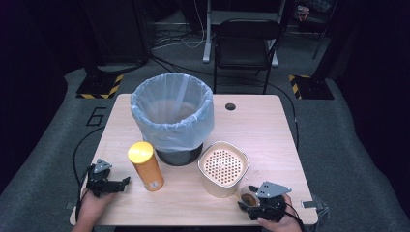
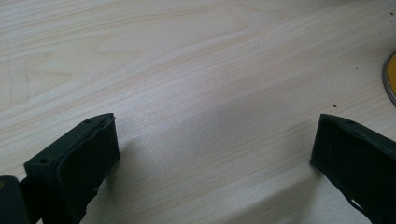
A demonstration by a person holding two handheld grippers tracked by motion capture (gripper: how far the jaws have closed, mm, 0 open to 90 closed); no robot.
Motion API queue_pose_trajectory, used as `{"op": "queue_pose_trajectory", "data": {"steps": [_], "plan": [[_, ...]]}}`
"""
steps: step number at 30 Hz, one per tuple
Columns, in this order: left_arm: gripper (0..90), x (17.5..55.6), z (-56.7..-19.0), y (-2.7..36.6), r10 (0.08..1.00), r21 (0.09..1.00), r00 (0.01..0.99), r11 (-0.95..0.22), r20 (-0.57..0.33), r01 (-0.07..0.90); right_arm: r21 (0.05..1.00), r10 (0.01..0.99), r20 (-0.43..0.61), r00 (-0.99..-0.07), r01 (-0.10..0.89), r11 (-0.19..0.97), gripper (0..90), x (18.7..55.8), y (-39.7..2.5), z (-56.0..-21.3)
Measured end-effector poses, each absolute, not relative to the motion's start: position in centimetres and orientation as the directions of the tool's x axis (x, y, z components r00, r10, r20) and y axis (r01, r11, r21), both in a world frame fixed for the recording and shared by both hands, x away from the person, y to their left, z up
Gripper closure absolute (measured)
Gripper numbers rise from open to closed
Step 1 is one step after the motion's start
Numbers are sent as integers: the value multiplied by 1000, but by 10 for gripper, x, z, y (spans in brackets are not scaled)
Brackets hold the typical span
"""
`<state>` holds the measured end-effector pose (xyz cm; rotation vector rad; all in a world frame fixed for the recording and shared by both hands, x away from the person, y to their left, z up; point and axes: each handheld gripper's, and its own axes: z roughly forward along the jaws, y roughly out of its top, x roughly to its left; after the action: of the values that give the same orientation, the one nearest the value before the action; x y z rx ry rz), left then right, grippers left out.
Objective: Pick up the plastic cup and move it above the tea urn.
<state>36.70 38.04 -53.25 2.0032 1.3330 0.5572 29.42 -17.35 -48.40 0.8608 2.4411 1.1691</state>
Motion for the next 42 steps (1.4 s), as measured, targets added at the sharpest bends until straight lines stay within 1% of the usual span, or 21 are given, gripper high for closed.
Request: {"op": "queue_pose_trajectory", "data": {"steps": [13, 16, 22, 25, 30, 42], "plan": [[5, 367, -532, 380, 921, 722, 390, -263, -10, 640, 787, 636, -13, -771, 384, 482, 325, 295, -176, -484], [5, 367, -532, 380, 921, 721, 390, -264, -9, 640, 779, 630, 2, -777, 396, 486, 327, 296, -178, -483], [5, 367, -532, 380, 921, 722, 390, -263, -10, 640, 779, 636, -11, -772, 392, 489, 334, 301, -183, -480], [5, 367, -532, 380, 921, 722, 389, -263, -10, 640, 775, 651, -31, -758, 393, 495, 343, 307, -191, -474], [6, 367, -532, 380, 921, 722, 390, -264, -9, 640, 780, 673, -30, -739, 404, 478, 349, 313, -200, -467], [5, 367, -532, 380, 921, 722, 389, -263, -10, 640, 783, 713, -77, -697, 400, 476, 354, 334, -222, -452]]}}
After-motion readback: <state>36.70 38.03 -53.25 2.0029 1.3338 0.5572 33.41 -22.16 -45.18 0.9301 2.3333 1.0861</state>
